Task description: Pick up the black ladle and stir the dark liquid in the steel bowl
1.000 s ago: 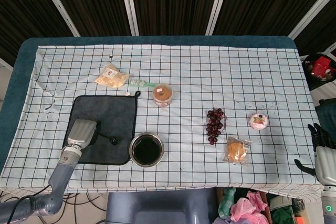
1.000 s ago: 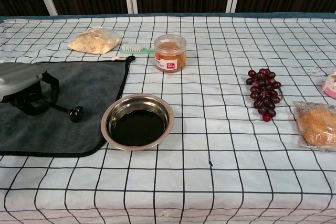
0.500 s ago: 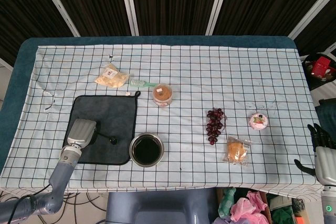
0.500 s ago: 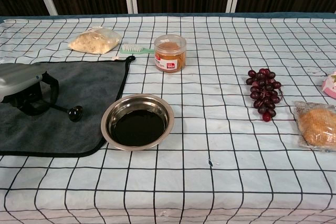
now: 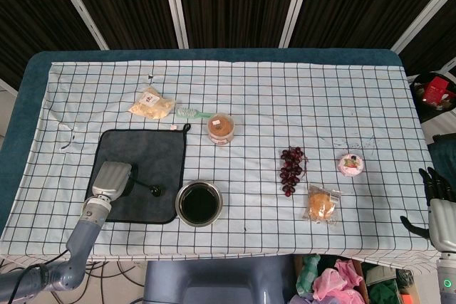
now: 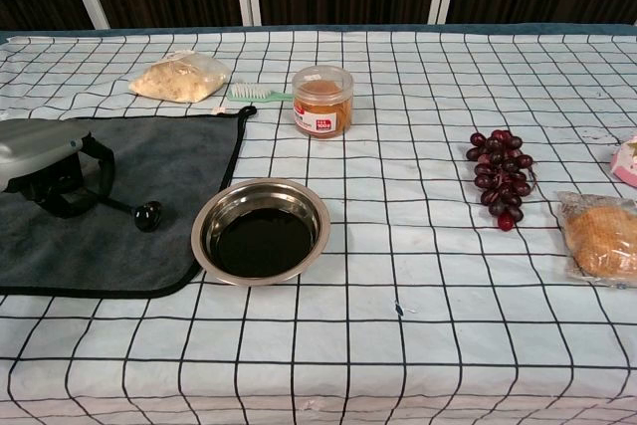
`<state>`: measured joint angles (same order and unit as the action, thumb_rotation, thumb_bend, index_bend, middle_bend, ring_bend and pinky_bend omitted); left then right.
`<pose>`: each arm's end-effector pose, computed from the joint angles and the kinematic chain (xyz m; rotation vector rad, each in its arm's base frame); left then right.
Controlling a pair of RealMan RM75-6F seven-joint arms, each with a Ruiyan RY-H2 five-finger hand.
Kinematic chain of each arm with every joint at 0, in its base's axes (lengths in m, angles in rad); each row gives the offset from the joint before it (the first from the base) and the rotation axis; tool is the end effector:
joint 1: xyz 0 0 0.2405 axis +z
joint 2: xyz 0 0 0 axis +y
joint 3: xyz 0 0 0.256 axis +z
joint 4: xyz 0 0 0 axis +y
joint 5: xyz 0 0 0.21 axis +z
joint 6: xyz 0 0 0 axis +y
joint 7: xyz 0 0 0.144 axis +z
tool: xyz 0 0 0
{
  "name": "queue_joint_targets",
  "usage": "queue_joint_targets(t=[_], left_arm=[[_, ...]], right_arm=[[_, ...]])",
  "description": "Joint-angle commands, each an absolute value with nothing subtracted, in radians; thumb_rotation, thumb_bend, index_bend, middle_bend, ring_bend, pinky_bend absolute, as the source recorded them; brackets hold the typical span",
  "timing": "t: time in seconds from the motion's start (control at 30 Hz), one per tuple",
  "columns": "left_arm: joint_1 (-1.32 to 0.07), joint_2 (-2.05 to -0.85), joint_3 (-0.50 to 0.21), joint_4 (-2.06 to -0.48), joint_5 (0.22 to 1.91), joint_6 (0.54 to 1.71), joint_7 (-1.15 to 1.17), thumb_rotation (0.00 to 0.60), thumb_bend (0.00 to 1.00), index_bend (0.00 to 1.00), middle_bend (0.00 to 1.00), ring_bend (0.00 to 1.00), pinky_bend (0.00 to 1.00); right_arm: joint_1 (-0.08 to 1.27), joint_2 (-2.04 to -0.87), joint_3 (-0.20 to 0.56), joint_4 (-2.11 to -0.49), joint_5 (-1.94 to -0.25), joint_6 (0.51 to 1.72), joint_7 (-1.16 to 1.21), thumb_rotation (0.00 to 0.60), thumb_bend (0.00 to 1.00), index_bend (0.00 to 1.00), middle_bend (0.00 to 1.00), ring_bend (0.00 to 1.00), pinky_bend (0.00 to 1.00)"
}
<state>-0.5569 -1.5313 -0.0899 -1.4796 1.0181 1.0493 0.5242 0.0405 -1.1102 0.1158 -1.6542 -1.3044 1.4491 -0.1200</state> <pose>-0.2342 0.2995 -0.0095 -1.7511 -0.9636 -0.6226 -0.3334 -0.1772 0.1723 1.2121 -0.9364 0.7348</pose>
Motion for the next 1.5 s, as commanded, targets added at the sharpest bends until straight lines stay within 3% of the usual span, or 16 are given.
queue_joint_targets(t=[0.03,0.37,0.7,0.93,1.2,1.5], left_arm=[[-0.561,-1.512,-0.098,-1.51,1.017,1.053,0.528,0.6,0.46,0.62,1.0,0.98,0.96],[-0.603,-1.438,-0.138,-1.673,0.992,1.098,0.656,0.6,0.46,0.62,1.0,0.98,0.96],[-0.721,-1.39,-0.198,-1.898,0.941,1.156,0.927,0.6,0.47,0.63,1.0,0.98,0.96],[-0.824,-1.466,-0.166,-1.954,0.954,1.239,1.253,0.6,0.47,0.64,1.0,0.98,0.96],[-0.913,-1.568,-0.104,-1.914,0.986,1.307,1.558,0.6,0.47,0.65,1.0,0.99,0.97],[-0.971,-1.636,-0.041,-1.797,1.052,1.287,1.694,0.6,0.47,0.66,1.0,0.99,0.97]], right_arm=[[0.039,-1.109,0.116,-1.655,-1.304,1.451,-0.119,0.6,0.11,0.03,0.01,0.06,0.22],[0.036,-1.104,0.112,-1.661,-1.315,1.457,-0.114,0.6,0.11,0.03,0.01,0.06,0.22],[0.019,-1.085,0.114,-1.669,-1.321,1.482,-0.09,0.6,0.11,0.03,0.01,0.06,0.22],[0.013,-1.078,0.113,-1.677,-1.331,1.493,-0.08,0.6,0.12,0.03,0.01,0.06,0.22],[0.008,-1.071,0.114,-1.681,-1.336,1.499,-0.063,0.6,0.12,0.03,0.01,0.06,0.22],[0.005,-1.067,0.116,-1.68,-1.333,1.499,-0.053,0.6,0.12,0.03,0.01,0.06,0.22]])
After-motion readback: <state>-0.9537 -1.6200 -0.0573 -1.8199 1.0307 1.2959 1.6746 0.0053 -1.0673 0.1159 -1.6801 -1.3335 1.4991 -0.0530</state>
